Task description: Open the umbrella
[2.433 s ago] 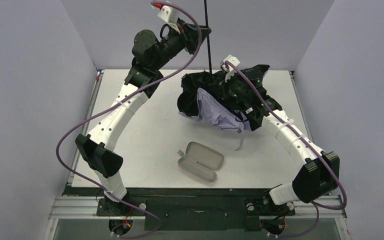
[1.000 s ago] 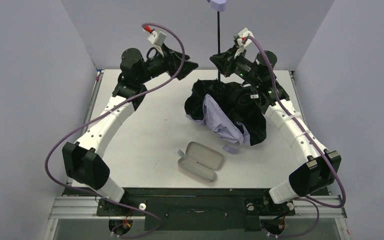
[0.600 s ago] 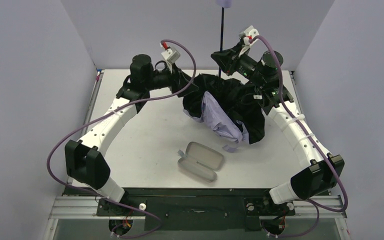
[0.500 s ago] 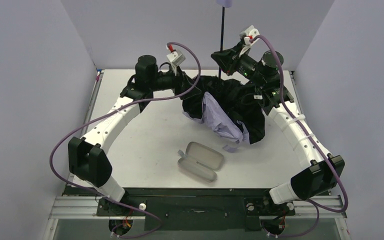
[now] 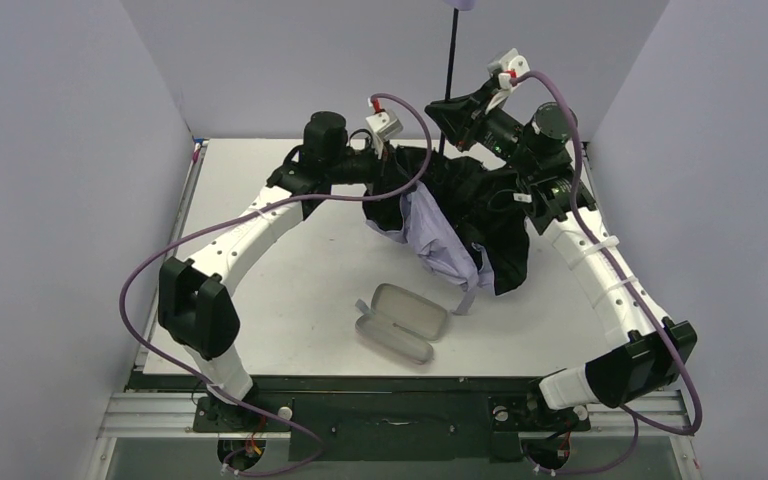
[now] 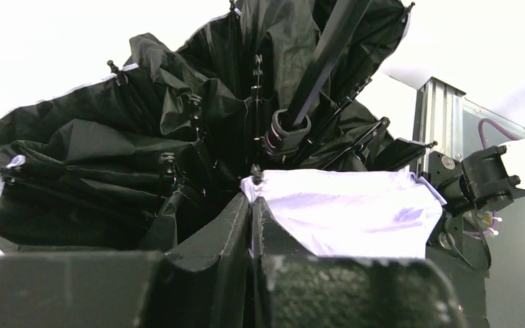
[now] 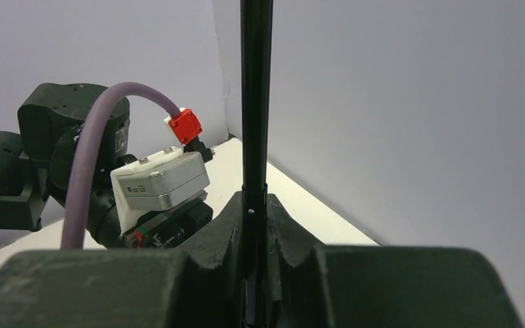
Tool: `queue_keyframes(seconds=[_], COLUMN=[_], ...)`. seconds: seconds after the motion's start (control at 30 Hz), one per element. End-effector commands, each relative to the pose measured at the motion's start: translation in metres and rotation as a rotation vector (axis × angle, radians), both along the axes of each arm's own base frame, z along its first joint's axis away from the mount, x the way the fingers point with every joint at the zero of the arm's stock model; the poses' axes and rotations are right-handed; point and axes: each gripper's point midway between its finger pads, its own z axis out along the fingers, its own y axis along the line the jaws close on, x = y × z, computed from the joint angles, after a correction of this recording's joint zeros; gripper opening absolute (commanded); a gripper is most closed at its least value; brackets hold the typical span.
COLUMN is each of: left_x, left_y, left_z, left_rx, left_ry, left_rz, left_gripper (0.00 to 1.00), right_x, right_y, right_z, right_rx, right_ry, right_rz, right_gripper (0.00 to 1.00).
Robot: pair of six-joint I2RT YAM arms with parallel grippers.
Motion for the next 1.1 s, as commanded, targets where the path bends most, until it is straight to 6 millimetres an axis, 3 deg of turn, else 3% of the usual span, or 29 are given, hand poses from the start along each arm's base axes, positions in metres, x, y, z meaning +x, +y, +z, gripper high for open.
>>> queue_keyframes(seconds=[0.0,0.13,0.23,0.3,0.4,0.57,0.67,0.8,0.9,0.97,1.03,1.07], left_x=[0.003,-0.005,-0.019,-0.030,-0.049,-0.083,-0.086,-0.086,-0.074,-0.058,-0.044,-0.038], left_y=[0.000,0.006,0.013,0.018,0.024,0.041,0.052,0.070,0.077,0.076,0.074,0.071], left_z=[0.047,0.081,0.120,0.131,0.120,0.062,0.026,-0.011,-0.012,0.002,0.022,0.029], left_rx=[-0.058,-0.120,-0.201,-0.217,-0.175,0.016,0.126,0.260,0.289,0.260,0.215,0.193], left_ry=[-0.126,-0.216,-0.341,-0.395,-0.436,-0.463,-0.501,-0.516,-0.515,-0.521,-0.533,-0.535], left_rz=[0.013,0.018,0.010,-0.006,-0.070,-0.196,-0.227,-0.268,-0.210,-0.126,-0.059,-0.040], left_gripper=[0.00,0.00,0.00,0.00,0.00,0.00,0.00,0.00,0.00,0.01,0.13,0.26], right_x=[-0.027,-0.010,0.006,0.019,0.031,0.052,0.053,0.057,0.057,0.056,0.056,0.054], right_y=[-0.007,-0.013,-0.022,-0.030,-0.042,-0.062,-0.068,-0.074,-0.075,-0.074,-0.069,-0.065], right_z=[0.051,0.023,-0.003,-0.013,-0.002,0.036,0.066,0.085,0.090,0.088,0.079,0.077], right_rx=[0.025,-0.066,-0.145,-0.167,-0.156,-0.075,-0.012,0.018,0.023,0.019,0.009,0.007], right_ry=[-0.169,-0.142,-0.116,-0.107,-0.125,-0.174,-0.217,-0.250,-0.258,-0.251,-0.228,-0.223], right_rz=[0.001,-0.060,-0.111,-0.150,-0.191,-0.261,-0.284,-0.306,-0.305,-0.296,-0.281,-0.273], right_gripper=[0.00,0.00,0.00,0.00,0.00,0.00,0.00,0.00,0.00,0.00,0.00,0.00])
